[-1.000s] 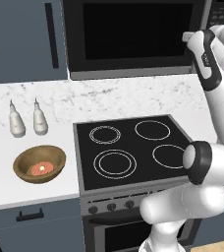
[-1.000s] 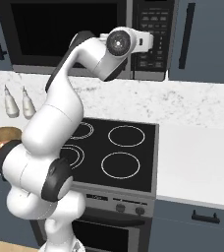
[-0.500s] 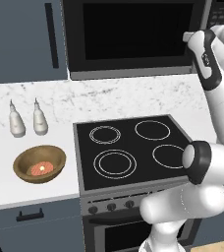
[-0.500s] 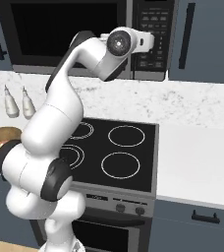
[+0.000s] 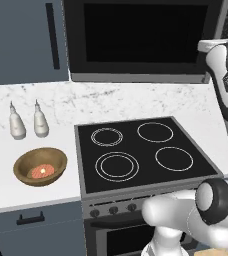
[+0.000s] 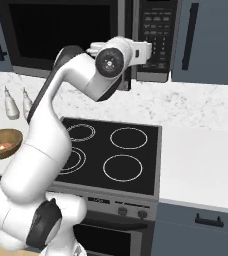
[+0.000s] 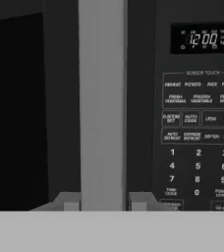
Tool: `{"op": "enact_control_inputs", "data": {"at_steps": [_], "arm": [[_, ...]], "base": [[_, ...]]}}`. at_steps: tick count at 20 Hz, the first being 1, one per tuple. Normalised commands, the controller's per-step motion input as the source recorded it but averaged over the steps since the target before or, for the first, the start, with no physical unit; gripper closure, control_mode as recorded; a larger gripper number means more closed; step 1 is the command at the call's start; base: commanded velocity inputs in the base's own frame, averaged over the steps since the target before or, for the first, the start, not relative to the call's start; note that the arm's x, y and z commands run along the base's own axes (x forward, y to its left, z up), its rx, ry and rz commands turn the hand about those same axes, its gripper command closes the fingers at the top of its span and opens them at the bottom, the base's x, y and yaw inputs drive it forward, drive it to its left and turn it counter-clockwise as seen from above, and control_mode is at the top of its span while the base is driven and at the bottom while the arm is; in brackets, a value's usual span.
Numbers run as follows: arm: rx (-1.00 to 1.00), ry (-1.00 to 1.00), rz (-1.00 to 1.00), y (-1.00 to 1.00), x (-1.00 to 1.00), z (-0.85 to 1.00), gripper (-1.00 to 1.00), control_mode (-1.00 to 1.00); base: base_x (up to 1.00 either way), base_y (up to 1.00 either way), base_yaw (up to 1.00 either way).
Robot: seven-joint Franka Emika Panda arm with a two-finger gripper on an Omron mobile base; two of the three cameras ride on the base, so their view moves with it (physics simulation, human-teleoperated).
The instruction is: Open the microwave, place the bowl with waffle inside the microwave, then close the microwave door and turn it on.
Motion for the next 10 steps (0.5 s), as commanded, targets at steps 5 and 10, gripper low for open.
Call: {"op": "enact_control_inputs", "data": {"at_steps": [5, 10], "arm": [[-0.03, -0.05, 0.00, 0.08, -1.00, 0.00, 1.00, -1.00], [-0.02, 0.00, 0.00, 0.10, -1.00, 0.00, 1.00, -1.00]], "base": [[0.00, 0.00, 0.00], [0.00, 0.00, 0.00]]}}
